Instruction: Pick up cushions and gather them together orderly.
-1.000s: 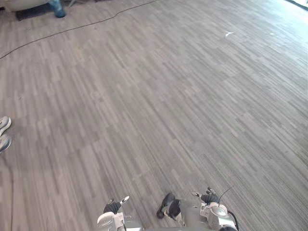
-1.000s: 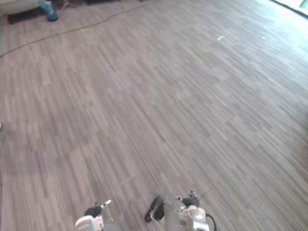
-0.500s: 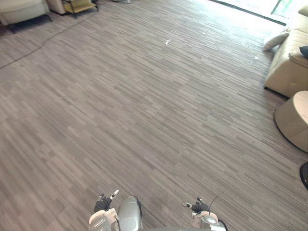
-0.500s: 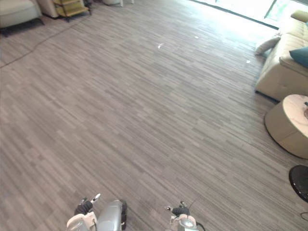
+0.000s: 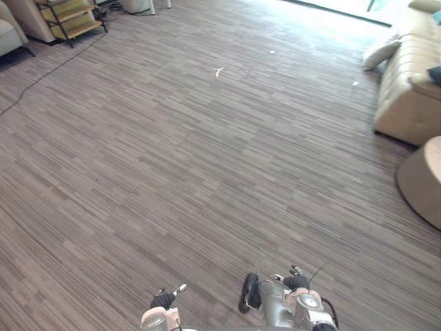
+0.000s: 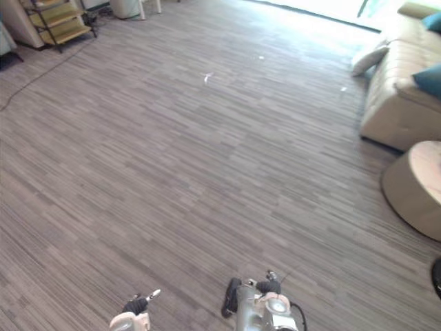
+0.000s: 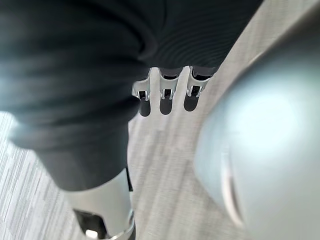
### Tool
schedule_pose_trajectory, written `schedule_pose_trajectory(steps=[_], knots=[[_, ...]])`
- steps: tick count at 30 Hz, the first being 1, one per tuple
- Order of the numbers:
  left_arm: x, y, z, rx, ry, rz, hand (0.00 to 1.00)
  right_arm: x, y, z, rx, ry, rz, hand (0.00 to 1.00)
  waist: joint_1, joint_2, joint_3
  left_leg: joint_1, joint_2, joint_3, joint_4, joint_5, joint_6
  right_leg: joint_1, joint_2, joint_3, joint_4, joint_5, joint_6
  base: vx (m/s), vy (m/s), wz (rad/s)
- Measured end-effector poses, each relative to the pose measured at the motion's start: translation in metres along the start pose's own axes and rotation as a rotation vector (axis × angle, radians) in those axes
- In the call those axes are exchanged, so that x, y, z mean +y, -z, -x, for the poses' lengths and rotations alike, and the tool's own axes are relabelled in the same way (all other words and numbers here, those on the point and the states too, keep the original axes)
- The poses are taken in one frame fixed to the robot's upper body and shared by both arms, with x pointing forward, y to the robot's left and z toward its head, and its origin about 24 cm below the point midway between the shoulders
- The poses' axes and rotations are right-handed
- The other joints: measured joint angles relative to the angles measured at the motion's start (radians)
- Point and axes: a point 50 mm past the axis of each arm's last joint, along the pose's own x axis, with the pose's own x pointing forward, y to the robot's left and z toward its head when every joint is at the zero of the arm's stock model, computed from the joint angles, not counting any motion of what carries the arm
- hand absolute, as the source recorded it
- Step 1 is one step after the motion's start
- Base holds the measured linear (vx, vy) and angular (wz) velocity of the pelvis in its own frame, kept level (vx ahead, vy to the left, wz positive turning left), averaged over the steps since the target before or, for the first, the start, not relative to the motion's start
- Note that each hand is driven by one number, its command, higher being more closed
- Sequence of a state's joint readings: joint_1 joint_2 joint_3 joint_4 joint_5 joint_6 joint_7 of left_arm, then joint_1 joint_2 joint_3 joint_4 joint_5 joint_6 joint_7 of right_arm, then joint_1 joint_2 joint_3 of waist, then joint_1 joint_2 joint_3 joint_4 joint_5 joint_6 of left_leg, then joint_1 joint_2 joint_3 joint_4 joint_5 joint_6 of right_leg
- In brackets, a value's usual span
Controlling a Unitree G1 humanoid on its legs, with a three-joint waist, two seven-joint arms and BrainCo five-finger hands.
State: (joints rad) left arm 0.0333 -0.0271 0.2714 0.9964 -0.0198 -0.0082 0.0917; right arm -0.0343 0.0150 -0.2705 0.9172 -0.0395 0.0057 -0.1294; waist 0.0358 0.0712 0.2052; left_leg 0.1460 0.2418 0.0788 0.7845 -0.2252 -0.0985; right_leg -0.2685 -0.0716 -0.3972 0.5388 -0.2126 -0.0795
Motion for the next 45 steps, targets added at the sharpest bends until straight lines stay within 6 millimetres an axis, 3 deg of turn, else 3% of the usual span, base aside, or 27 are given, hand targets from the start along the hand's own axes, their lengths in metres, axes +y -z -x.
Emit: schedule_pose_trajectory(steps=[2, 4, 6, 8, 10, 11, 12, 13, 15, 17, 18, 20, 24, 27, 28, 29, 30, 32, 33, 34, 35, 36, 39, 40, 43, 44, 45], knots=[[0.001, -0.002, 0.0, -0.012, -0.006, 0.028, 0.0, 0.003, 0.0, 0.0, 0.007, -0.005, -0.004, 0.0, 0.005, 0.02, 0.016, -0.135, 0.062, 0.001, 0.274, -0.003, -0.016, 0.111, 0.069, 0.02, -0.07, -0.034, -0.017, 0.7, -0.097, -0.3], [0.008, -0.012, 0.0, -0.055, -0.02, 0.023, 0.0, 0.013, 0.009, 0.002, 0.05, -0.026, -0.024, 0.0, 0.022, -0.014, 0.035, -0.235, 0.06, 0.035, 0.331, -0.059, 0.022, 0.25, 0.086, 0.045, -0.161, -0.051, -0.019, 0.6, -0.043, -0.36], [0.016, -0.023, 0.0, -0.116, -0.041, 0.048, 0.0, 0.022, 0.018, 0.005, 0.094, -0.045, -0.042, 0.0, 0.047, -0.066, 0.027, -0.392, 0.002, 0.064, 0.147, -0.124, 0.057, 0.368, 0.07, 0.112, -0.259, -0.052, 0.007, 0.62, 0.03, -0.7], [0.015, -0.027, 0.001, -0.142, -0.046, 0.088, 0.0, 0.024, 0.021, 0.006, 0.104, -0.048, -0.037, 0.0, 0.059, -0.069, 0.035, -0.491, -0.059, 0.015, -0.026, -0.106, 0.054, 0.421, 0.044, 0.167, -0.293, -0.083, 0.051, 0.57, 0.212, -0.8], [0.014, -0.028, 0.002, -0.148, -0.048, 0.137, 0.0, 0.024, 0.024, 0.007, 0.109, -0.044, -0.025, 0.0, 0.071, -0.064, 0.036, -0.533, -0.098, -0.029, -0.247, -0.02, 0.026, 0.463, 0.014, 0.208, -0.298, -0.132, 0.099, 0.57, 0.31, -0.82], [0.015, -0.025, 0.002, -0.141, -0.055, 0.151, 0.0, 0.023, 0.031, 0.008, 0.132, -0.04, -0.008, 0.0, 0.094, -0.062, 0.019, -0.518, -0.102, 0.0, -0.263, 0.125, 0.027, 0.501, -0.005, 0.27, -0.299, -0.168, 0.117, 0.62, 0.338, -0.77], [0.022, -0.028, 0.002, -0.147, -0.071, 0.138, 0.0, 0.026, 0.037, 0.01, 0.155, -0.059, 0.021, 0.0, 0.097, -0.109, -0.003, -0.525, -0.131, 0.032, -0.218, 0.049, 0.045, 0.503, -0.043, 0.318, -0.297, -0.162, 0.092, 0.65, 0.327, -0.67], [0.023, -0.028, 0.002, -0.146, -0.074, 0.141, 0.0, 0.027, 0.036, 0.01, 0.15, -0.06, 0.017, 0.0, 0.096, -0.113, -0.007, -0.528, -0.132, 0.038, -0.203, 0.027, 0.052, 0.495, -0.047, 0.332, -0.287, -0.147, 0.083, 0.52, 0.27, -0.37], [0.026, -0.029, 0.001, -0.148, -0.084, 0.142, 0.0, 0.028, 0.033, 0.01, 0.133, -0.061, 0.016, 0.0, 0.117, -0.134, -0.012, -0.489, -0.133, 0.092, -0.18, -0.035, 0.09, 0.419, -0.074, 0.406, -0.105, -0.073, 0.155, 0.66, 0.371, -0.59], [0.027, -0.027, -0.001, -0.12, -0.096, 0.119, 0.0, 0.024, 0.037, 0.011, 0.139, -0.052, 0.027, 0.0, 0.109, -0.139, 0.008, -0.34, -0.158, 0.134, -0.205, -0.097, 0.118, 0.278, -0.109, 0.446, 0.318, 0.087, 0.254, 0.62, 0.293, -0.41], [0.026, -0.025, -0.001, -0.107, -0.096, 0.111, 0.0, 0.024, 0.035, 0.011, 0.129, -0.053, 0.037, 0.0, 0.099, -0.133, 0.015, -0.278, -0.169, 0.135, -0.221, -0.116, 0.127, 0.237, -0.119, 0.431, 0.457, 0.099, 0.258, 0.55, 0.152, -0.06], [0.021, -0.016, -0.002, -0.064, -0.087, 0.082, 0.0, 0.024, 0.027, 0.01, 0.086, -0.059, 0.049, 0.0, 0.072, -0.117, 0.014, -0.143, -0.172, 0.138, -0.297, -0.14, 0.132, 0.148, -0.122, 0.347, 0.595, 0.058, 0.201, 0.51, 0.103, -0.04], [0.018, -0.016, -0.003, -0.057, -0.081, 0.064, 0.0, 0.019, 0.013, 0.007, 0.018, -0.044, 0.029, 0.0, 0.057, -0.112, 0.016, 0.063, -0.152, 0.16, -0.484, -0.17, 0.101, -0.074, -0.124, 0.104, 0.296, 0.003, 0.137, 0.56, -0.012, -0.06], [0.018, -0.01, -0.002, -0.039, -0.069, 0.021, 0.0, 0.019, 0.008, 0.005, 0.009, -0.046, 0.016, 0.0, 0.026, -0.11, 0.018, 0.213, -0.151, 0.152, -0.597, -0.197, 0.092, -0.08, -0.076, 0.002, -0.117, 0.102, 0.118, 0.7, -0.118, 0.29], [0.017, -0.004, -0.001, -0.024, -0.065, 0.003, 0.0, 0.018, 0.006, 0.005, 0.006, -0.049, 0.02, 0.0, 0.013, -0.106, 0.012, 0.261, -0.156, 0.114, -0.606, -0.197, 0.093, -0.078, -0.06, 0.035, -0.115, 0.203, 0.029, 0.89, -0.168, 0.4], [0.015, -0.002, 0.0, -0.017, -0.057, -0.002, 0.0, 0.016, 0.006, 0.004, 0.006, -0.046, 0.025, 0.0, 0.012, -0.098, 0.003, 0.264, -0.146, 0.098, -0.593, -0.194, 0.092, -0.083, -0.057, 0.037, -0.085, 0.2, 0.007, 0.78, -0.158, 0.26], [0.005, 0.004, 0.001, -0.003, -0.026, -0.001, 0.0, 0.011, 0.005, 0.003, 0.004, -0.035, 0.036, 0.0, 0.014, -0.055, -0.019, 0.234, -0.104, 0.049, -0.493, -0.177, 0.079, -0.088, -0.048, 0.018, -0.006, 0.109, -0.003, 0.59, -0.144, 0.14], [-0.001, 0.003, 0.001, -0.007, -0.004, -0.015, 0.0, 0.004, 0.002, 0.001, -0.001, -0.016, 0.028, 0.0, 0.011, -0.019, -0.022, 0.149, -0.072, -0.018, -0.266, -0.107, 0.042, -0.06, -0.034, -0.008, 0.042, 0.024, -0.008, 0.73, -0.208, 0.09], [-0.003, 0.003, 0.002, -0.005, 0.0, -0.001, 0.0, 0.003, 0.002, 0.001, 0.002, -0.013, 0.031, 0.0, 0.011, 0.006, -0.02, 0.046, -0.055, -0.067, -0.034, 0.055, -0.014, -0.006, -0.007, -0.009, 0.022, -0.017, -0.009, 0.73, -0.192, -0.02], [-0.003, 0.003, 0.002, -0.006, 0.0, 0.003, 0.0, 0.003, 0.002, 0.001, 0.004, -0.013, 0.033, 0.0, 0.011, 0.009, -0.019, 0.027, -0.052, -0.071, 0.005, 0.099, -0.029, 0.007, -0.001, -0.008, 0.014, -0.023, -0.008, 0.72, -0.115, -0.16], [-0.002, 0.004, 0.002, -0.007, -0.007, 0.02, 0.0, 0.006, 0.004, 0.001, 0.017, -0.021, 0.041, 0.0, 0.015, 0.018, -0.008, -0.096, 0.003, -0.037, 0.246, 0.13, -0.057, 0.112, 0.047, 0.003, -0.064, -0.04, -0.012, 0.71, -0.06, -0.24], [0.003, -0.003, 0.002, -0.037, -0.022, 0.033, 0.0, 0.015, 0.007, 0.002, 0.038, -0.046, 0.034, 0.0, 0.022, 0.006, 0.008, -0.164, 0.039, 0.036, 0.36, 0.056, -0.012, 0.225, 0.071, 0.027, -0.15, -0.042, -0.015, 0.69, -0.045, -0.28], [0.023, -0.02, 0.0, -0.109, -0.061, 0.018, 0.0, 0.032, 0.02, 0.005, 0.103, -0.089, 0.025, 0.0, 0.042, -0.074, 0.023, -0.354, 0.008, 0.173, 0.212, -0.082, 0.076, 0.437, 0.052, 0.086, -0.331, -0.034, -0.002, 0.62, -0.047, -0.42], [0.023, -0.021, 0.0, -0.116, -0.06, 0.023, 0.0, 0.032, 0.019, 0.005, 0.1, -0.088, 0.024, 0.0, 0.045, -0.072, 0.023, -0.383, 0.0, 0.176, 0.161, -0.09, 0.083, 0.454, 0.051, 0.094, -0.343, -0.034, -0.002, 0.61, 0.055, -0.71], [0.019, -0.026, 0.002, -0.142, -0.059, 0.075, 0.0, 0.028, 0.019, 0.004, 0.1, -0.069, 0.029, 0.0, 0.074, -0.055, 0.029, -0.498, -0.092, 0.116, -0.322, 0.028, 0.03, 0.548, 0.004, 0.154, -0.407, -0.096, 0.09, 0.69, 0.247, -0.82], [0.02, -0.022, 0.002, -0.134, -0.063, 0.084, 0.0, 0.026, 0.025, 0.005, 0.128, -0.068, 0.048, 0.0, 0.087, -0.049, 0.026, -0.488, -0.099, 0.11, -0.332, 0.177, 0.044, 0.605, -0.003, 0.204, -0.428, -0.121, 0.099, 0.63, 0.297, -0.47], [0.03, -0.024, 0.001, -0.133, -0.087, 0.064, 0.0, 0.033, 0.029, 0.006, 0.149, -0.096, 0.074, 0.0, 0.085, -0.088, 0.012, -0.494, -0.124, 0.133, -0.284, 0.096, 0.066, 0.607, -0.039, 0.246, -0.425, -0.089, 0.072, 0.87, 0.424, -0.51]])
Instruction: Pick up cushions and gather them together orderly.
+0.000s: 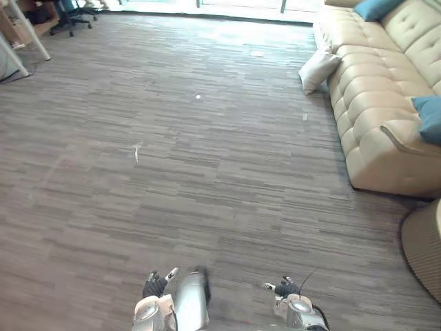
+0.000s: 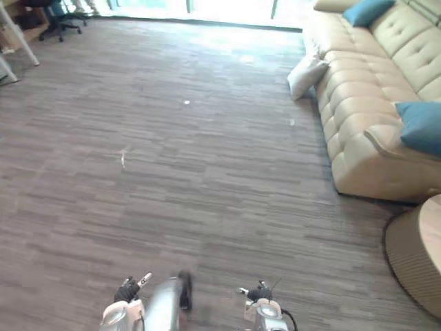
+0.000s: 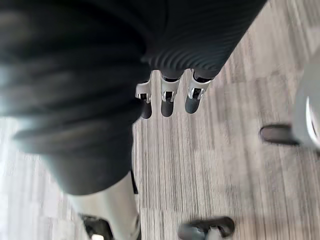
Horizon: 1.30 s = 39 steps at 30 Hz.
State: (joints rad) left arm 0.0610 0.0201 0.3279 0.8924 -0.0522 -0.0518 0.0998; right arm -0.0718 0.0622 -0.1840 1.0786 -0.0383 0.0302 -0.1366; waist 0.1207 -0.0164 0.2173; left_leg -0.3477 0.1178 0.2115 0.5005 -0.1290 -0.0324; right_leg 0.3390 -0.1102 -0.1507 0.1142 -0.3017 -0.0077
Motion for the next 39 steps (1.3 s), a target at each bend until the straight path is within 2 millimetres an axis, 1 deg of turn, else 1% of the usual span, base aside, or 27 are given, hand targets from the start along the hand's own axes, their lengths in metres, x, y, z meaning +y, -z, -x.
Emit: schedule_pose_trajectory(steps=[2, 5, 6, 7, 8, 10, 12, 15, 16, 17, 19, 21, 22, 23, 24, 26, 28, 29, 30, 31, 32, 33, 34, 36, 37, 38, 39], knots=[[0.004, 0.001, 0.0, 0.011, -0.012, -0.007, 0.0, -0.001, 0.001, 0.0, 0.0, 0.005, 0.001, 0.0, 0.002, -0.007, -0.005, 0.003, 0.002, 0.012, 0.031, -0.056, 0.02, -0.042, -0.014, 0.038, 0.072, 0.059, 0.018, 0.57, 0.284, -0.3], [0.015, 0.008, -0.001, 0.054, -0.036, -0.054, 0.0, -0.003, 0.005, 0.001, 0.008, 0.011, -0.003, 0.0, 0.005, -0.036, 0.004, 0.147, -0.028, 0.074, 0.011, -0.135, 0.049, -0.218, -0.087, 0.119, 0.582, 0.183, 0.166, 0.59, 0.271, -0.28], [0.016, 0.011, -0.001, 0.071, -0.04, -0.078, 0.0, -0.003, 0.004, 0.002, -0.004, 0.012, -0.004, 0.0, -0.005, -0.036, 0.006, 0.231, -0.046, 0.077, -0.011, -0.158, 0.055, -0.29, -0.108, 0.111, 0.793, 0.202, 0.177, 0.66, 0.204, -0.15], [0.014, 0.013, 0.0, 0.075, -0.033, -0.094, 0.0, -0.005, 0.002, 0.002, -0.027, 0.015, -0.008, 0.0, -0.021, -0.02, 0.01, 0.326, -0.054, 0.077, -0.069, -0.174, 0.056, -0.36, -0.111, 0.067, 0.918, 0.173, 0.143, 0.44, 0.113, -0.04], [0.012, 0.013, 0.0, 0.073, -0.027, -0.099, 0.0, -0.004, 0.0, 0.002, -0.039, 0.014, -0.008, 0.0, -0.025, -0.016, 0.008, 0.361, -0.055, 0.076, -0.094, -0.175, 0.057, -0.389, -0.113, 0.038, 0.933, 0.155, 0.129, 0.51, 0.088, 0.01], [-0.002, 0.009, -0.001, 0.062, 0.009, -0.101, 0.0, -0.006, -0.011, 0.003, -0.093, 0.018, -0.02, 0.0, -0.04, -0.008, 0.005, 0.488, -0.053, 0.076, -0.212, -0.189, 0.044, -0.542, -0.121, -0.109, 0.858, 0.09, 0.068, 0.53, 0.051, 0.01], [-0.01, 0.013, 0.0, 0.081, 0.03, -0.102, 0.0, -0.009, -0.018, 0.002, -0.121, 0.025, -0.021, 0.0, -0.055, -0.008, 0.009, 0.563, -0.048, 0.081, -0.265, -0.2, 0.04, -0.61, -0.108, -0.194, 0.667, 0.082, 0.053, 0.5, -0.017, 0.04], [-0.013, 0.016, 0.001, 0.087, 0.046, -0.128, 0.0, -0.012, -0.023, 0.002, -0.131, 0.031, -0.016, 0.0, -0.073, -0.014, 0.013, 0.681, -0.047, 0.082, -0.343, -0.23, 0.007, -0.641, -0.049, -0.25, 0.243, 0.203, 0.052, 0.53, -0.08, 0.29], [-0.012, 0.018, 0.002, 0.089, 0.046, -0.125, 0.0, -0.013, -0.023, 0.001, -0.129, 0.034, -0.012, 0.0, -0.073, -0.015, 0.012, 0.725, -0.054, 0.075, -0.36, -0.252, -0.01, -0.648, -0.04, -0.249, 0.193, 0.231, 0.039, 0.62, -0.128, 0.47], [-0.013, 0.022, 0.003, 0.099, 0.047, -0.121, 0.0, -0.015, -0.024, 0.001, -0.133, 0.036, -0.005, 0.0, -0.081, -0.011, 0.01, 0.769, -0.053, 0.045, -0.366, -0.274, -0.012, -0.659, -0.032, -0.213, 0.237, 0.313, -0.033, 0.81, -0.173, 0.42], [-0.019, 0.031, 0.007, 0.126, 0.059, -0.105, 0.0, -0.02, -0.027, 0.0, -0.143, 0.047, 0.012, 0.0, -0.082, 0.033, -0.02, 0.763, -0.008, -0.004, -0.308, -0.27, -0.011, -0.693, -0.028, -0.22, 0.38, 0.243, -0.054, 0.75, -0.186, 0.26], [-0.027, 0.033, 0.009, 0.129, 0.081, -0.106, 0.0, -0.026, -0.031, 0.0, -0.15, 0.066, -0.01, 0.0, -0.086, 0.075, -0.031, 0.662, 0.048, -0.082, -0.073, -0.237, -0.003, -0.678, -0.011, -0.263, 0.438, 0.149, -0.063, 0.59, -0.216, 0.17], [-0.031, 0.027, 0.007, 0.116, 0.09, -0.093, 0.0, -0.027, -0.032, 0.0, -0.156, 0.069, -0.012, 0.0, -0.086, 0.089, -0.023, 0.578, 0.071, -0.117, 0.125, -0.158, -0.031, -0.645, 0.005, -0.27, 0.439, 0.116, -0.063, 0.65, -0.235, 0.03], [-0.032, 0.029, 0.008, 0.119, 0.09, -0.079, 0.0, -0.027, -0.033, 0.0, -0.158, 0.067, -0.01, 0.0, -0.084, 0.105, -0.011, 0.489, 0.111, -0.131, 0.338, -0.003, -0.06, -0.584, 0.031, -0.263, 0.408, 0.088, -0.067, 0.9, -0.201, -0.13], [-0.032, 0.026, 0.007, 0.107, 0.089, -0.074, 0.0, -0.024, -0.029, 0.001, -0.14, 0.059, -0.024, 0.0, -0.081, 0.112, -0.002, 0.389, 0.169, -0.104, 0.542, -0.037, -0.065, -0.487, 0.07, -0.257, 0.355, 0.062, -0.071, 0.64, -0.091, -0.21], [-0.026, 0.019, 0.005, 0.078, 0.078, -0.086, 0.0, -0.017, -0.025, 0.001, -0.122, 0.046, -0.05, 0.0, -0.076, 0.091, 0.009, 0.306, 0.176, -0.075, 0.599, -0.11, -0.05, -0.375, 0.079, -0.247, 0.281, 0.049, -0.065, 0.57, -0.035, -0.1], [-0.021, 0.008, 0.003, 0.031, 0.067, -0.089, 0.0, -0.014, -0.013, 0.0, -0.069, 0.04, -0.057, 0.0, -0.057, 0.044, 0.012, 0.162, 0.128, 0.005, 0.427, -0.199, -0.004, -0.229, 0.063, -0.222, 0.152, 0.057, -0.049, 0.66, -0.028, -0.2], [-0.022, 0.006, 0.003, 0.019, 0.068, -0.087, 0.0, -0.014, -0.013, 0.0, -0.066, 0.045, -0.055, 0.0, -0.055, 0.042, 0.013, 0.129, 0.114, 0.011, 0.362, -0.203, 0.003, -0.207, 0.059, -0.22, 0.131, 0.057, -0.049, 0.57, 0.061, -0.35], [-0.022, 0.002, 0.002, 0.003, 0.067, -0.082, 0.0, -0.015, -0.013, 0.0, -0.063, 0.051, -0.053, 0.0, -0.049, 0.04, 0.015, 0.069, 0.08, 0.015, 0.206, -0.19, 0.006, -0.17, 0.047, -0.211, 0.098, 0.049, -0.033, 0.69, 0.196, -0.41], [-0.023, -0.002, 0.002, -0.015, 0.066, -0.063, 0.0, -0.015, -0.014, 0.0, -0.066, 0.057, -0.051, 0.0, -0.04, 0.037, 0.019, 0.021, 0.038, -0.007, 0.004, -0.114, -0.008, -0.128, 0.029, -0.191, 0.074, 0.021, 0.025, 0.68, 0.235, -0.45], [-0.023, -0.003, 0.002, -0.02, 0.066, -0.046, 0.0, -0.016, -0.012, 0.0, -0.06, 0.06, -0.048, 0.0, -0.035, 0.037, 0.022, 0.014, 0.023, -0.028, -0.049, -0.025, -0.022, -0.114, 0.024, -0.181, 0.067, 0.01, 0.043, 0.57, 0.234, -0.63], [-0.024, -0.005, 0.002, -0.029, 0.064, -0.029, 0.0, -0.014, -0.006, 0.0, -0.037, 0.056, -0.033, 0.0, -0.008, 0.02, 0.015, 0.039, -0.009, -0.025, -0.068, 0.076, 0.0, -0.077, 0.007, -0.136, 0.047, -0.004, 0.06, 0.5, 0.192, -0.46], [-0.018, -0.006, 0.001, -0.031, 0.049, -0.041, 0.0, -0.004, -0.002, 0.001, -0.024, 0.033, -0.024, 0.0, -0.013, -0.016, -0.01, 0.034, -0.022, 0.0, -0.039, 0.017, 0.011, -0.071, -0.02, -0.104, 0.037, 0.028, 0.037, 0.54, 0.193, -0.49], [-0.017, -0.006, 0.001, -0.028, 0.04, -0.011, 0.0, -0.001, -0.001, 0.002, -0.024, 0.025, -0.009, 0.0, 0.003, -0.022, -0.013, 0.042, 0.002, 0.033, 0.023, -0.041, 0.053, -0.086, -0.032, -0.052, 0.088, 0.081, 0.047, 0.69, 0.321, -0.53], [-0.015, -0.005, 0.0, -0.021, 0.033, -0.02, 0.0, 0.001, -0.002, 0.002, -0.028, 0.018, -0.007, 0.0, 0.011, -0.031, -0.016, 0.092, 0.0, 0.07, 0.024, -0.089, 0.07, -0.134, -0.06, -0.021, 0.23, 0.117, 0.086, 0.59, 0.31, -0.61], [-0.015, -0.005, 0.0, -0.017, 0.032, -0.022, 0.0, 0.001, -0.003, 0.002, -0.032, 0.019, -0.005, 0.0, 0.01, -0.031, -0.016, 0.119, -0.005, 0.081, 0.016, -0.106, 0.073, -0.16, -0.075, -0.013, 0.312, 0.14, 0.092, 0.63, 0.336, -0.53], [-0.014, -0.001, 0.0, 0.003, 0.027, -0.028, 0.0, -0.003, -0.002, 0.002, -0.037, 0.029, -0.003, 0.0, 0.005, -0.028, -0.012, 0.198, -0.024, 0.095, -0.023, -0.135, 0.071, -0.249, -0.117, -0.001, 0.523, 0.218, 0.099, 0.39, 0.201, -0.27]])
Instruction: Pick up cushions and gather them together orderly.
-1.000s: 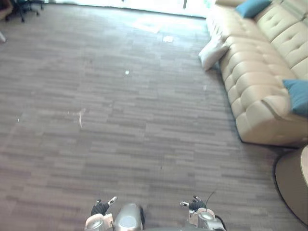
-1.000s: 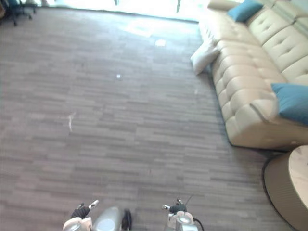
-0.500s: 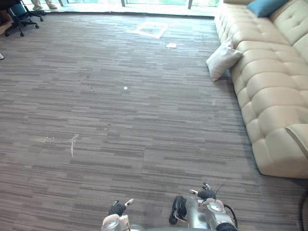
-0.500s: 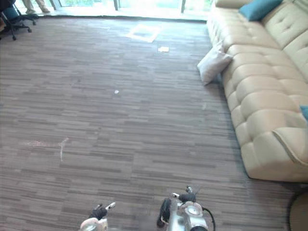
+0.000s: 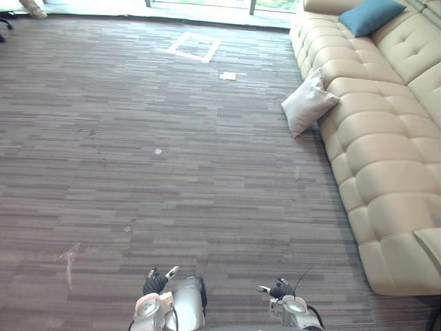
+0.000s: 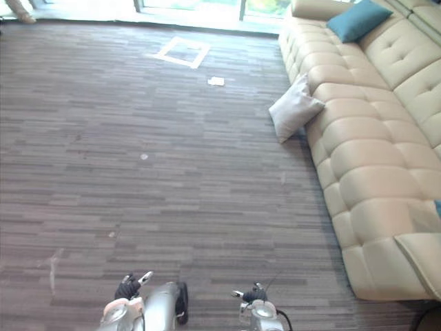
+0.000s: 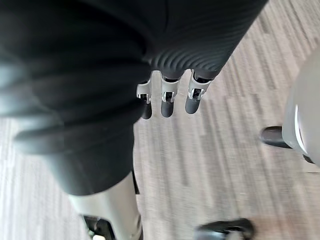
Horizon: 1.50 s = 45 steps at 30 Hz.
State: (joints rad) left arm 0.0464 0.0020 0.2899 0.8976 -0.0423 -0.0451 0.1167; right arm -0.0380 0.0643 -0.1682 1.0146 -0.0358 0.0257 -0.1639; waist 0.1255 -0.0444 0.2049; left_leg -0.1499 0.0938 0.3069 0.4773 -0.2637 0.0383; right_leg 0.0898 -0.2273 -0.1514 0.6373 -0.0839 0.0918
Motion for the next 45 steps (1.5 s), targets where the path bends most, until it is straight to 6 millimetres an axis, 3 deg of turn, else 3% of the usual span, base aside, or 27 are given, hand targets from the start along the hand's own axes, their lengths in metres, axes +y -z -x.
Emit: schedule_pose_trajectory(steps=[2, 4, 6, 7, 8, 10, 11, 12, 13, 15, 16, 17, 18, 19, 21, 22, 25, 27, 28, 29, 31, 33, 35, 37, 40, 42, 45], knots=[[0.002, 0.007, 0.0, 0.039, -0.007, -0.025, 0.0, -0.003, 0.003, 0.002, -0.005, 0.002, 0.005, 0.0, -0.02, 0.009, 0.005, 0.131, -0.029, -0.002, -0.067, -0.029, 0.0, -0.11, -0.031, -0.008, 0.304, -0.004, 0.001, 0.54, 0.199, 0.08], [0.0, 0.012, 0.001, 0.059, 0.007, -0.064, 0.0, -0.004, -0.003, 0.002, -0.049, 0.004, -0.004, 0.0, -0.046, 0.016, 0.004, 0.28, -0.047, -0.031, -0.184, -0.032, 0.0, -0.225, -0.03, -0.123, 0.367, -0.082, -0.025, 0.51, 0.094, 0.47], [-0.001, 0.012, 0.0, 0.066, 0.014, -0.079, 0.0, -0.006, -0.007, 0.001, -0.065, 0.011, -0.016, 0.0, -0.056, 0.017, 0.004, 0.339, -0.047, -0.047, -0.236, -0.032, 0.0, -0.292, -0.019, -0.184, 0.276, -0.129, -0.05, 0.46, 0.032, 0.39], [0.0, 0.016, 0.0, 0.084, 0.01, -0.098, 0.0, -0.008, -0.013, 0.0, -0.08, 0.018, -0.031, 0.0, -0.071, 0.018, 0.005, 0.389, -0.045, -0.063, -0.287, -0.032, 0.0, -0.349, 0.009, -0.221, 0.107, -0.131, -0.05, 0.46, 0.002, 0.43], [0.001, 0.017, 0.0, 0.087, 0.011, -0.1, 0.0, -0.008, -0.014, 0.0, -0.083, 0.019, -0.032, 0.0, -0.073, 0.017, 0.006, 0.407, -0.045, -0.068, -0.305, -0.032, 0.0, -0.363, 0.019, -0.232, 0.041, -0.122, -0.055, 0.46, -0.045, 0.45], [0.001, 0.02, 0.0, 0.099, 0.012, -0.106, 0.0, -0.01, -0.015, -0.001, -0.084, 0.025, -0.042, 0.0, -0.076, 0.016, 0.006, 0.488, -0.044, -0.076, -0.375, -0.037, -0.008, -0.386, 0.056, -0.285, -0.223, -0.03, -0.068, 0.51, -0.097, 0.48], [0.001, 0.022, 0.001, 0.103, 0.015, -0.114, 0.0, -0.011, -0.016, -0.001, -0.084, 0.028, -0.049, 0.0, -0.076, 0.017, 0.007, 0.521, -0.045, -0.083, -0.392, -0.048, -0.024, -0.388, 0.065, -0.302, -0.281, 0.001, -0.074, 0.59, -0.138, 0.61], [0.003, 0.026, 0.003, 0.108, 0.012, -0.115, 0.0, -0.011, -0.015, -0.001, -0.081, 0.027, -0.053, 0.0, -0.077, 0.013, 0.004, 0.565, -0.049, -0.108, -0.405, -0.069, -0.034, -0.389, 0.071, -0.308, -0.3, 0.019, -0.098, 0.64, -0.181, 0.6], [0.003, 0.027, 0.004, 0.108, 0.014, -0.117, 0.0, -0.013, -0.015, -0.001, -0.082, 0.027, -0.052, 0.0, -0.086, 0.01, 0.0, 0.594, -0.05, -0.137, -0.4, -0.084, -0.038, -0.4, 0.075, -0.27, -0.257, 0.08, -0.164, 0.79, -0.238, 0.59], [-0.005, 0.032, 0.007, 0.119, 0.035, -0.108, 0.0, -0.02, -0.018, -0.001, -0.095, 0.034, -0.048, 0.0, -0.087, 0.054, -0.02, 0.564, 0.001, -0.183, -0.272, -0.084, -0.037, -0.407, 0.092, -0.277, -0.141, -0.005, -0.176, 0.66, -0.242, 0.33], [-0.009, 0.032, 0.008, 0.119, 0.049, -0.101, 0.0, -0.02, -0.019, -0.001, -0.097, 0.036, -0.05, 0.0, -0.089, 0.07, -0.025, 0.489, 0.033, -0.205, -0.1, -0.077, -0.048, -0.39, 0.108, -0.292, -0.137, -0.044, -0.173, 0.65, -0.284, 0.03], [-0.012, 0.03, 0.007, 0.112, 0.057, -0.084, 0.0, -0.022, -0.022, -0.001, -0.105, 0.038, -0.048, 0.0, -0.089, 0.1, -0.019, 0.377, 0.074, -0.241, 0.15, -0.009, -0.129, -0.358, 0.143, -0.297, -0.149, -0.08, -0.177, 0.66, -0.274, -0.14], [-0.015, 0.03, 0.008, 0.11, 0.059, -0.065, 0.0, -0.023, -0.023, -0.002, -0.11, 0.039, -0.044, 0.0, -0.088, 0.12, -0.017, 0.301, 0.101, -0.261, 0.315, 0.082, -0.176, -0.329, 0.173, -0.292, -0.168, -0.099, -0.181, 0.66, -0.183, -0.37], [-0.016, 0.029, 0.008, 0.107, 0.057, -0.053, 0.0, -0.023, -0.024, -0.002, -0.106, 0.042, -0.044, 0.0, -0.083, 0.131, -0.01, 0.211, 0.148, -0.253, 0.497, 0.09, -0.192, -0.277, 0.213, -0.281, -0.198, -0.115, -0.192, 0.69, -0.104, -0.46], [-0.006, 0.017, 0.004, 0.065, 0.033, -0.054, 0.0, -0.012, -0.017, -0.001, -0.075, 0.018, -0.072, 0.0, -0.076, 0.097, 0.022, 0.101, 0.182, -0.193, 0.624, 0.015, -0.145, -0.118, 0.234, -0.254, -0.273, -0.147, -0.195, 0.79, -0.114, -0.31], [0.0, 0.008, 0.001, 0.028, 0.017, -0.053, 0.0, -0.006, -0.011, 0.0, -0.051, 0.005, -0.079, 0.0, -0.067, 0.053, 0.024, 0.017, 0.176, -0.147, 0.579, -0.021, -0.11, -0.03, 0.228, -0.234, -0.349, -0.147, -0.193, 0.59, -0.111, -0.18], [0.004, -0.003, 0.0, -0.016, 0.006, -0.051, 0.0, -0.003, -0.009, 0.0, -0.032, 0.003, -0.073, 0.0, -0.056, 0.03, 0.024, -0.117, 0.138, -0.1, 0.319, -0.049, -0.089, 0.076, 0.217, -0.197, -0.451, -0.135, -0.174, 0.52, 0.003, -0.43], [0.0, -0.006, 0.0, -0.031, 0.011, -0.027, 0.0, -0.005, -0.008, -0.001, -0.026, 0.018, -0.07, 0.0, -0.04, 0.029, 0.03, -0.165, 0.074, -0.135, -0.015, 0.044, -0.099, 0.127, 0.184, -0.147, -0.475, -0.165, -0.12, 0.64, 0.207, -0.87], [-0.002, -0.005, 0.0, -0.029, 0.013, -0.018, 0.0, -0.007, -0.002, -0.001, -0.007, 0.025, -0.062, 0.0, -0.031, 0.039, 0.03, -0.162, 0.051, -0.166, -0.105, 0.172, -0.12, 0.155, 0.183, -0.104, -0.487, -0.192, -0.077, 0.52, 0.292, -1.15], [0.001, -0.004, 0.0, -0.026, 0.005, -0.021, 0.0, -0.005, 0.004, 0.0, 0.019, 0.016, -0.042, 0.0, -0.01, 0.029, 0.012, -0.146, 0.025, -0.162, -0.071, 0.204, -0.087, 0.177, 0.155, -0.044, -0.49, -0.204, -0.061, 0.54, 0.3, -0.95], [0.003, -0.004, 0.0, -0.022, 0.001, -0.026, 0.0, -0.002, 0.009, 0.002, 0.024, 0.005, -0.028, 0.0, -0.017, 0.002, -0.004, -0.144, 0.014, -0.128, -0.049, 0.145, -0.066, 0.136, 0.113, -0.018, -0.413, -0.187, -0.077, 0.58, 0.3, -0.55], [0.004, -0.005, -0.001, -0.02, -0.005, -0.035, 0.0, -0.003, 0.009, 0.003, 0.017, 0.009, -0.015, 0.0, -0.012, -0.013, 0.003, -0.077, 0.008, -0.066, -0.031, 0.084, -0.037, 0.011, 0.053, 0.033, -0.095, -0.136, -0.028, 0.53, 0.31, -0.58], [0.005, -0.002, -0.002, 0.002, -0.013, -0.048, 0.0, -0.006, 0.005, 0.002, -0.003, 0.012, -0.011, 0.0, -0.023, -0.004, 0.017, 0.025, -0.015, -0.055, -0.033, 0.021, -0.026, -0.103, 0.01, 0.054, 0.212, -0.077, -0.031, 0.42, 0.22, -0.3], [0.004, 0.007, -0.001, 0.044, -0.01, -0.066, 0.0, -0.006, -0.001, 0.002, -0.04, 0.011, -0.013, 0.0, -0.047, 0.001, 0.018, 0.155, -0.019, -0.053, -0.068, -0.026, -0.019, -0.173, 0.01, 0.005, 0.359, -0.118, -0.027, 0.5, 0.133, 0.16], [0.004, 0.012, -0.001, 0.065, -0.007, -0.081, 0.0, -0.005, -0.01, 0.002, -0.08, 0.009, -0.015, 0.0, -0.063, 0.003, 0.018, 0.295, -0.018, -0.034, -0.192, -0.033, -0.023, -0.315, 0.021, -0.122, 0.22, -0.162, -0.041, 0.48, 0.052, 0.03], [0.005, 0.016, 0.001, 0.076, -0.008, -0.087, 0.0, -0.007, -0.016, 0.002, -0.1, 0.012, -0.021, 0.0, -0.071, 0.008, 0.02, 0.364, -0.013, -0.011, -0.257, -0.036, -0.037, -0.37, 0.042, -0.173, 0.041, -0.146, -0.05, 0.38, -0.001, -0.05], [0.005, 0.02, 0.002, 0.087, -0.004, -0.101, 0.0, -0.006, -0.016, 0.001, -0.096, 0.007, -0.025, 0.0, -0.072, 0.008, 0.02, 0.466, -0.009, -0.003, -0.302, -0.076, -0.108, -0.376, 0.097, -0.228, -0.211, 0.001, -0.111, 0.63, -0.09, -0.01]])
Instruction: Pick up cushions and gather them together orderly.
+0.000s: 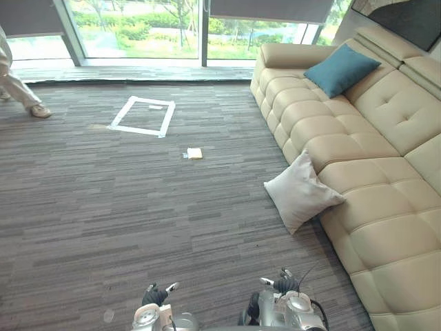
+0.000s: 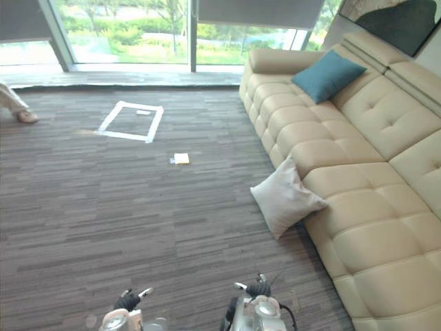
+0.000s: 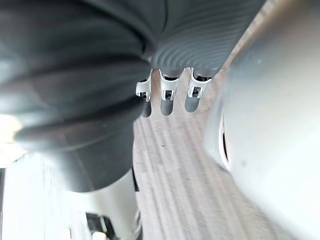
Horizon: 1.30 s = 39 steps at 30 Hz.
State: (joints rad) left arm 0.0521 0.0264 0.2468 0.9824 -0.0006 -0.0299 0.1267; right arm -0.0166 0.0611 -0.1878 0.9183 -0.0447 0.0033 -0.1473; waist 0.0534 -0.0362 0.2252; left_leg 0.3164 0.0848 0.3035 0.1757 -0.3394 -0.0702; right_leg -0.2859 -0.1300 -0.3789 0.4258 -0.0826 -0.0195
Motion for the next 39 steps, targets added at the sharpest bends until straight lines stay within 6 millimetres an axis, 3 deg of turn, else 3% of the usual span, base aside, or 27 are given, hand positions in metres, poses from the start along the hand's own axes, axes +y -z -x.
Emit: schedule_pose_trajectory(steps=[1, 2, 3, 5, 6, 8, 9, 12, 15, 16, 17, 18, 19, 21, 22, 24, 26, 28, 30, 32, 34, 35, 37, 39], knots=[[0.003, 0.002, 0.0, 0.004, -0.005, -0.007, 0.0, 0.0, 0.004, 0.001, 0.01, -0.001, 0.003, 0.0, -0.003, -0.015, -0.009, 0.033, -0.013, -0.014, 0.002, -0.017, -0.027, 0.006, 0.005, 0.004, -0.014, 0.078, -0.056, 0.64, -0.152, 0.07], [-0.003, 0.003, 0.001, 0.012, 0.008, -0.006, 0.0, -0.003, 0.001, 0.0, 0.002, 0.001, 0.007, 0.0, -0.003, 0.006, -0.016, 0.054, 0.007, -0.023, 0.009, -0.024, -0.037, 0.003, 0.014, -0.003, 0.04, 0.024, -0.084, 0.64, -0.163, 0.13], [-0.008, 0.007, 0.002, 0.02, 0.023, -0.01, 0.0, -0.009, 0.001, -0.001, 0.002, 0.015, 0.013, 0.0, -0.005, 0.035, -0.037, 0.029, 0.04, -0.045, 0.071, -0.023, -0.038, 0.006, 0.028, -0.019, 0.061, -0.025, -0.084, 0.61, -0.208, 0.12], [-0.016, 0.008, 0.004, 0.022, 0.039, 0.007, 0.0, -0.013, 0.001, -0.001, 0.001, 0.023, 0.012, 0.0, -0.015, 0.077, -0.052, -0.105, 0.106, -0.112, 0.375, -0.002, -0.045, 0.041, 0.073, -0.035, 0.055, -0.094, -0.085, 0.58, -0.227, 0.06], [-0.018, 0.008, 0.004, 0.023, 0.045, 0.023, 0.0, -0.014, 0.001, -0.001, 0.003, 0.023, 0.011, 0.0, -0.012, 0.096, -0.05, -0.197, 0.146, -0.155, 0.591, 0.073, -0.037, 0.079, 0.106, -0.027, 0.035, -0.118, -0.094, 0.54, -0.173, -0.26], [-0.015, 0.003, 0.003, 0.005, 0.036, 0.044, 0.0, -0.01, 0.004, -0.001, 0.02, 0.018, 0.0, 0.0, -0.004, 0.096, -0.035, -0.304, 0.195, -0.176, 0.847, 0.056, -0.048, 0.18, 0.153, 0.006, -0.001, -0.151, -0.107, 0.56, -0.137, -0.57], [-0.011, -0.001, 0.002, -0.011, 0.029, 0.037, 0.0, -0.006, 0.006, 0.0, 0.035, 0.009, -0.011, 0.0, 0.001, 0.076, -0.023, -0.353, 0.193, -0.172, 0.88, 0.038, -0.045, 0.237, 0.157, 0.028, -0.022, -0.165, -0.107, 0.46, -0.107, -0.57], [-0.009, -0.011, 0.002, -0.055, 0.02, 0.058, 0.0, -0.001, 0.014, 0.002, 0.067, 0.002, -0.024, 0.0, 0.014, 0.037, -0.016, -0.492, 0.16, -0.163, 0.729, -0.011, -0.017, 0.331, 0.161, 0.119, -0.092, -0.168, -0.101, 0.44, -0.031, -0.79], [-0.014, -0.015, 0.003, -0.073, 0.029, 0.072, 0.0, 0.002, 0.012, 0.002, 0.064, 0.007, -0.027, 0.0, 0.029, 0.05, -0.014, -0.595, 0.079, -0.263, 0.5, -0.01, -0.011, 0.374, 0.156, 0.235, -0.113, -0.2, -0.057, 0.39, 0.207, -1.19], [-0.015, -0.015, 0.003, -0.072, 0.028, 0.081, 0.0, 0.004, 0.013, 0.003, 0.064, 0.003, -0.017, 0.0, 0.031, 0.052, -0.013, -0.601, 0.048, -0.321, 0.393, 0.018, -0.005, 0.382, 0.149, 0.285, -0.094, -0.236, -0.034, 0.34, 0.289, -1.18], [-0.015, -0.014, 0.003, -0.068, 0.026, 0.091, 0.0, 0.004, 0.014, 0.003, 0.065, 0.002, -0.011, 0.0, 0.034, 0.053, -0.014, -0.601, 0.042, -0.344, 0.357, 0.047, -0.01, 0.385, 0.148, 0.312, -0.075, -0.259, -0.025, 0.37, 0.352, -1.31], [-0.014, -0.012, 0.003, -0.065, 0.021, 0.099, 0.0, 0.005, 0.018, 0.004, 0.078, -0.005, 0.004, 0.0, 0.049, 0.05, -0.023, -0.579, 0.039, -0.331, 0.376, 0.116, -0.02, 0.387, 0.145, 0.371, -0.042, -0.294, -0.005, 0.33, 0.324, -1.18], [-0.011, -0.012, 0.003, -0.064, 0.012, 0.097, 0.0, 0.007, 0.024, 0.005, 0.097, -0.013, 0.019, 0.0, 0.052, 0.051, -0.036, -0.575, 0.038, -0.308, 0.404, 0.112, -0.006, 0.386, 0.138, 0.412, -0.035, -0.308, 0.008, 0.43, 0.412, -1.33], [-0.001, -0.01, 0.002, -0.056, -0.019, 0.109, 0.0, 0.005, 0.033, 0.008, 0.123, -0.015, 0.028, 0.0, 0.062, 0.007, -0.068, -0.561, 0.051, -0.21, 0.432, 0.051, 0.012, 0.365, 0.107, 0.457, -0.009, -0.296, 0.03, 0.44, 0.384, -1.19], [0.002, -0.009, 0.001, -0.05, -0.034, 0.117, 0.0, 0.005, 0.035, 0.009, 0.128, -0.015, 0.029, 0.0, 0.067, -0.006, -0.075, -0.538, 0.056, -0.16, 0.424, 0.039, 0.029, 0.337, 0.084, 0.447, 0.051, -0.278, 0.045, 0.37, 0.3, -1.08], [0.003, -0.007, 0.001, -0.034, -0.036, 0.106, 0.0, 0.002, 0.032, 0.008, 0.113, -0.007, 0.029, 0.0, 0.061, -0.007, -0.068, -0.46, 0.052, -0.103, 0.383, 0.009, 0.05, 0.265, 0.029, 0.351, 0.212, -0.217, 0.077, 0.31, 0.261, -0.95], [0.002, -0.003, 0.0, -0.008, -0.031, 0.094, 0.0, 0.0, 0.029, 0.007, 0.1, -0.008, 0.039, 0.0, 0.056, 0.003, -0.062, -0.35, 0.052, -0.051, 0.312, 0.002, 0.057, 0.234, -0.041, 0.196, 0.327, -0.22, 0.069, 0.27, 0.202, -0.61], [-0.002, 0.001, 0.001, 0.007, -0.016, 0.08, 0.0, 0.0, 0.029, 0.007, 0.099, -0.013, 0.043, 0.0, 0.056, 0.016, -0.061, -0.247, 0.06, 0.002, 0.221, 0.006, 0.053, 0.227, -0.079, 0.044, 0.288, -0.233, 0.051, 0.26, 0.132, -0.52], [-0.002, 0.003, 0.001, 0.016, -0.005, 0.045, 0.0, 0.001, 0.026, 0.006, 0.087, -0.015, 0.047, 0.0, 0.047, 0.019, -0.064, -0.193, 0.064, 0.047, 0.154, 0.012, 0.042, 0.192, -0.075, -0.04, 0.164, -0.222, 0.052, 0.26, 0.062, -0.59], [-0.001, 0.004, 0.0, 0.021, 0.003, 0.009, 0.0, 0.002, 0.021, 0.004, 0.076, -0.019, 0.048, 0.0, 0.031, 0.02, -0.063, -0.167, 0.063, 0.077, 0.122, 0.014, 0.038, 0.147, -0.05, -0.092, 0.035, -0.161, 0.042, 0.3, -0.026, -0.49], [0.0, 0.004, -0.001, 0.025, 0.003, 0.004, 0.0, 0.003, 0.019, 0.004, 0.071, -0.021, 0.049, 0.0, 0.027, 0.014, -0.059, -0.137, 0.051, 0.097, 0.106, 0.015, 0.033, 0.141, -0.008, -0.102, -0.108, -0.016, -0.012, 0.33, -0.087, -0.35], [-0.007, 0.005, -0.001, 0.036, 0.021, 0.003, 0.0, -0.003, 0.014, 0.002, 0.053, -0.009, 0.05, 0.0, 0.013, 0.033, -0.049, -0.106, 0.064, 0.09, 0.102, 0.014, 0.023, 0.17, 0.01, -0.09, -0.112, 0.016, -0.036, 0.3, -0.068, -0.28], [-0.018, 0.007, 0.001, 0.036, 0.055, -0.021, 0.0, -0.009, 0.012, 0.001, 0.046, 0.007, 0.042, 0.0, 0.004, 0.061, -0.046, -0.081, 0.072, 0.083, 0.085, 0.047, -0.025, 0.191, 0.022, -0.093, -0.113, -0.026, -0.024, 0.36, -0.108, -0.21], [-0.023, 0.004, 0.002, 0.027, 0.074, -0.033, 0.0, -0.013, 0.01, 0.0, 0.039, 0.023, 0.02, 0.0, 0.001, 0.077, -0.037, -0.089, 0.095, 0.061, 0.175, 0.052, -0.033, 0.219, 0.037, -0.092, -0.1, -0.067, -0.025, 0.31, -0.123, -0.06]])
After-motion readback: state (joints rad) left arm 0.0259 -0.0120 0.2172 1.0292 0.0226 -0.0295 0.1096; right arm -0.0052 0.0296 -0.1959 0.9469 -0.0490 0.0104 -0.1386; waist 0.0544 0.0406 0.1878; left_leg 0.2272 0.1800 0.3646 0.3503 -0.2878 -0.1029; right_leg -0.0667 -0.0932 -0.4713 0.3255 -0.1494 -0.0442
